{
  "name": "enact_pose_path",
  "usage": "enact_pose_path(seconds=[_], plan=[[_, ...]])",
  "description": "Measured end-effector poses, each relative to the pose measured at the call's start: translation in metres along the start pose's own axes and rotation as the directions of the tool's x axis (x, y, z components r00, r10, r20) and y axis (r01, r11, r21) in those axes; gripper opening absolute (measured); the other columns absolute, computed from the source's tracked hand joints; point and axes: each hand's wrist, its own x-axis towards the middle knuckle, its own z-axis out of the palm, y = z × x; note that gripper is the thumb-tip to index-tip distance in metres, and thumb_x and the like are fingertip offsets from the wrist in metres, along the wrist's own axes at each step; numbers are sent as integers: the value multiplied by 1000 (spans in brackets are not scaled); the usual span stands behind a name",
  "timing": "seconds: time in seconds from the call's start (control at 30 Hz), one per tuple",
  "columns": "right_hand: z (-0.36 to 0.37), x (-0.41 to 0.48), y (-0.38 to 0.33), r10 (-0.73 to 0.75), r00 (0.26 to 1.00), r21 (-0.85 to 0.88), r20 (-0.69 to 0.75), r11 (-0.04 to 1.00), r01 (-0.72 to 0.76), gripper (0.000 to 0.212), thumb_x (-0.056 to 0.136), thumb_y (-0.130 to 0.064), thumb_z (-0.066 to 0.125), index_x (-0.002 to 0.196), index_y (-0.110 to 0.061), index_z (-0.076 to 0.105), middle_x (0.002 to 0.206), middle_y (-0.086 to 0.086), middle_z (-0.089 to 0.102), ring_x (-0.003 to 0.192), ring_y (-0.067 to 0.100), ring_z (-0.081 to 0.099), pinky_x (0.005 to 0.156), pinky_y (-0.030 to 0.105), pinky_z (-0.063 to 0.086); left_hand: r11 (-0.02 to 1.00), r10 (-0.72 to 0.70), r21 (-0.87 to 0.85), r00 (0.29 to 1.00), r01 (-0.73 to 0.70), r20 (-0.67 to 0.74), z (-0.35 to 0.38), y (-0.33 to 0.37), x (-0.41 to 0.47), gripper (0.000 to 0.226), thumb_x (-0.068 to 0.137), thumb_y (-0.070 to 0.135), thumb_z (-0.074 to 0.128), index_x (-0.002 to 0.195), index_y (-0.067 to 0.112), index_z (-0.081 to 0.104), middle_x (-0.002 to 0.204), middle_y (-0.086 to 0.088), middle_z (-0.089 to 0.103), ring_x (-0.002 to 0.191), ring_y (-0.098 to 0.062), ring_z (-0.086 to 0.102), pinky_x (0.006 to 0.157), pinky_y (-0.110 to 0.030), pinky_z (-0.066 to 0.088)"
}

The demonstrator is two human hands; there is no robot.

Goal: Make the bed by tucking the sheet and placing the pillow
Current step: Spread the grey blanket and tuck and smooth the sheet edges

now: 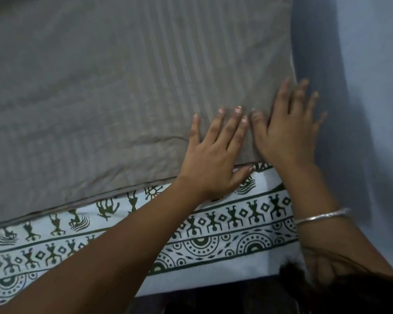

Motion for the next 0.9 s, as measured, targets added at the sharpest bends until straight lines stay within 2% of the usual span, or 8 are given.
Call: enact_pose_path(seconds=[0.1, 0.17, 0.27, 0.43, 0.63, 0.77, 0.83, 0.9], plan=[[4, -21, -2, -264, 964, -94, 40, 959, 266, 63, 92, -47, 19, 151, -25, 13, 159, 8, 10, 143, 38, 11, 111, 62, 15, 997, 74, 7, 997, -74, 12, 1, -2, -4, 86, 85, 63, 18, 150, 7, 10, 159, -9, 6, 146, -26, 2, 114, -58, -3], [2, -23, 5, -160, 984, -61, 72, 984, 165, 62, 95, -52, 20, 151, -31, 7, 160, 8, 5, 144, 39, 8, 111, 62, 12, 999, 39, -33, 998, -41, -44, -4, -14, -8, 81, 88, 61, 14, 150, 8, 9, 158, -10, 5, 146, -25, 3, 113, -54, -7], [-3, -21, -3, 24, 1000, -95, 5, 995, -24, 68, 92, -54, 21, 152, -23, 5, 158, 16, 4, 143, 42, 4, 110, 64, 2, 971, -230, -89, 969, 222, -94, -6, -41, -14, 70, 93, 52, 13, 151, 13, 6, 159, -8, 1, 145, -27, -1, 110, -55, -10], [18, -29, -82, -390, 916, -154, 95, 903, 400, 62, 97, -43, 21, 152, -16, 7, 160, 5, 4, 146, 26, 0, 112, 58, -5, 986, -168, 4, 984, 169, -58, 5, -61, -26, 64, 96, 41, 23, 151, 13, 3, 159, -6, -1, 146, -23, -3, 111, -57, -7], [26, -15, -113, -156, 988, -167, -15, 974, 151, 77, 92, -57, 25, 151, -10, 7, 157, 22, 1, 144, 39, -3, 109, 63, -5, 934, -355, -76, 929, 349, -105, 6, -112, -53, 73, 90, 49, 22, 150, 11, 10, 159, -8, 5, 146, -27, 4, 114, -50, -2], [48, -38, -169, -492, 867, -106, 76, 861, 498, 66, 95, -50, 24, 152, -18, 11, 157, 20, -1, 145, 36, -3, 113, 57, -4, 951, -308, -27, 945, 307, -109, 10, -135, -78, 71, 89, 48, 15, 150, 13, 13, 158, -4, 11, 146, -25, 6, 112, -58, -2], [49, -36, -177, -514, 856, -143, 44, 845, 515, 70, 92, -57, 24, 151, -21, 16, 159, 15, 1, 145, 36, -3, 110, 59, -8, 903, -428, -35, 897, 427, -112, 12, -159, -96, 74, 87, 55, 19, 151, 19, 10, 159, 0, 7, 146, -25, 4, 107, -65, -2], [50, -34, -187, -430, 903, -200, 1, 884, 422, 81, 88, -66, 22, 151, -16, 15, 158, 16, 1, 144, 38, -4, 106, 62, -14, 792, -610, -105, 785, 601, -106, 13, -182, -112, 78, 85, 61, 22, 151, 23, 4, 159, 1, -1, 146, -26, 0, 103, -71, -2]])
